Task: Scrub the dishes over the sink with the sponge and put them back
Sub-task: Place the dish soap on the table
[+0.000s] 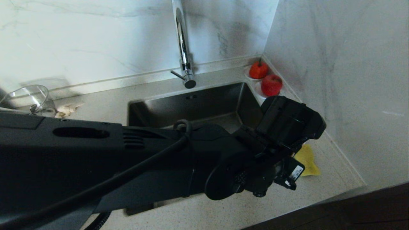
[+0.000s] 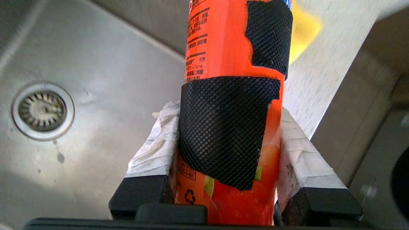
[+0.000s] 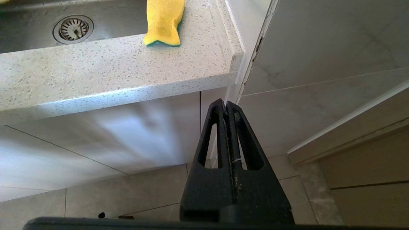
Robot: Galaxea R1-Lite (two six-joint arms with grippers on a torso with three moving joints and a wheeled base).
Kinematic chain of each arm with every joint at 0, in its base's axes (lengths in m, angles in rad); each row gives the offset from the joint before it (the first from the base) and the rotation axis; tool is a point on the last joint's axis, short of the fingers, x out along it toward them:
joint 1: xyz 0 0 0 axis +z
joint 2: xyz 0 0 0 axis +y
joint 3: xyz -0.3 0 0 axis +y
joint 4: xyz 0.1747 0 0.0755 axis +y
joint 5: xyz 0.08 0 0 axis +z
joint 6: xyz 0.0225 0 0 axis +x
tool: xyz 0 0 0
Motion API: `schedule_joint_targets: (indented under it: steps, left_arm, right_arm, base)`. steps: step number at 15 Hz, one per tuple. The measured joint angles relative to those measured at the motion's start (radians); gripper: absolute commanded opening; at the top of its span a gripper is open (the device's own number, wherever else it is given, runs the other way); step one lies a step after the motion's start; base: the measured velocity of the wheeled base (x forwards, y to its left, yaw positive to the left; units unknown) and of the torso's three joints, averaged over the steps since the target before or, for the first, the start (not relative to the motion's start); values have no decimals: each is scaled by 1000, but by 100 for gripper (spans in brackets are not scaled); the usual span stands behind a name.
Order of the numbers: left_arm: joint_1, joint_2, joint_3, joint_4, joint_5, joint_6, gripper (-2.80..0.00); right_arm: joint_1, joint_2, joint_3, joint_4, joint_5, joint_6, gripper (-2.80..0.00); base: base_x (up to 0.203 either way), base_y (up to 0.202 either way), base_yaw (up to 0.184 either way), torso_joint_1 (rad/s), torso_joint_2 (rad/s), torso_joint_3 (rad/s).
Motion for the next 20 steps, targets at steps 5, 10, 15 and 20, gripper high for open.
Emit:
schedule_joint_targets:
  steps: [5,10,15,20]
  left_arm:
    - [0,-57,10,-31,9,-88,-280]
    - [1,-133,-11,-70,4,-91,-280]
    - [-1,-213,-61,-79,2,-87,-280]
    - [-2,-306,-98,-117,0,-70,-280]
  right_arm:
    - [0,0,0,0,0,0,-280]
    - [0,0,0,0,0,0,-280]
    - [0,0,0,0,-1,0,-280]
    - [0,0,0,0,0,0,-280]
  base:
    - [0,0,0,0,0,0]
    - [0,0,0,0,0,0]
    - [0,0,0,0,0,0]
    - [0,0,0,0,0,0]
